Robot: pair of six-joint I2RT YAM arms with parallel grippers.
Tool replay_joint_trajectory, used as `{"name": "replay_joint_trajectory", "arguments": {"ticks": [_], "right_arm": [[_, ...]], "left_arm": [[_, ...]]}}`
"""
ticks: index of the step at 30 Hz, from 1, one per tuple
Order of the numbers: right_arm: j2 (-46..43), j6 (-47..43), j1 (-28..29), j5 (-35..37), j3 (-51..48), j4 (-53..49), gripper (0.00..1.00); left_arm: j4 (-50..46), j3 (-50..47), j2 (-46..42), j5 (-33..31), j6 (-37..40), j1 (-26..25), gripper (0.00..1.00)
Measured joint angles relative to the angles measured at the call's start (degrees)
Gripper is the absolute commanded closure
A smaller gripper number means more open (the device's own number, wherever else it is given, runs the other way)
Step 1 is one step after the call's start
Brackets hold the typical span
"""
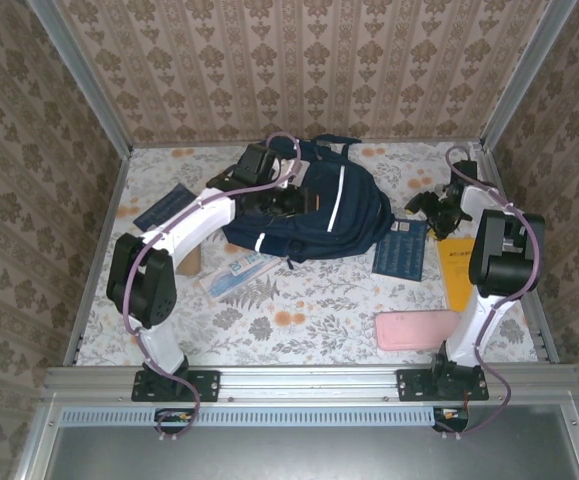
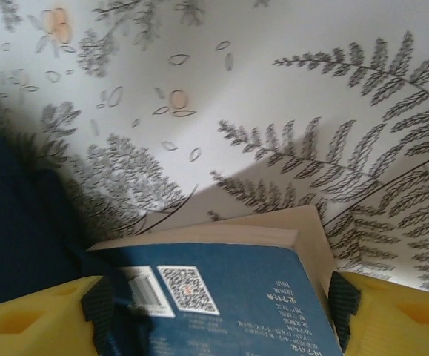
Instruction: Pack the student bag
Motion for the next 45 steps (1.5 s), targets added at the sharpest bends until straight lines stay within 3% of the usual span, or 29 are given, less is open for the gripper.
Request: {"name": "replay_joint_trajectory", "arguments": {"ticks": [6, 13, 16, 27, 37, 45], "right_arm": [[-4.46, 2.97, -0.15, -4.09, -3.87, 3.58, 0.47], [-5.29, 4.9, -0.17, -7.13, -8.09, 7.74, 0.9], [-5.29, 4.7, -0.11, -6.95, -8.66, 7.72, 1.0], [-13.68, 7.23, 3.58, -2.21, -16.5, 7.8, 1.0], [-28.13, 18.23, 8.24, -3.89, -33.86, 10.86, 1.0], [-29.42, 28.87, 16.9, -7.56, -38.69, 19.37, 1.0]], "left_arm": [[0.2, 0.0, 0.5, 0.13, -0.02, -0.28, 0.5], [0.87, 0.0, 0.83, 0.52, -0.02, -0.28, 0.5], [0.94, 0.0, 1.36, 0.76, -0.02, -0.33, 0.5], [1.27, -1.01, 1.44, 0.87, -0.85, -1.79, 0.48], [2.64, -17.75, -7.34, 0.63, -4.5, -1.99, 0.46], [7.61, -27.52, -10.19, 0.9, -8.0, -1.6, 0.41]]}}
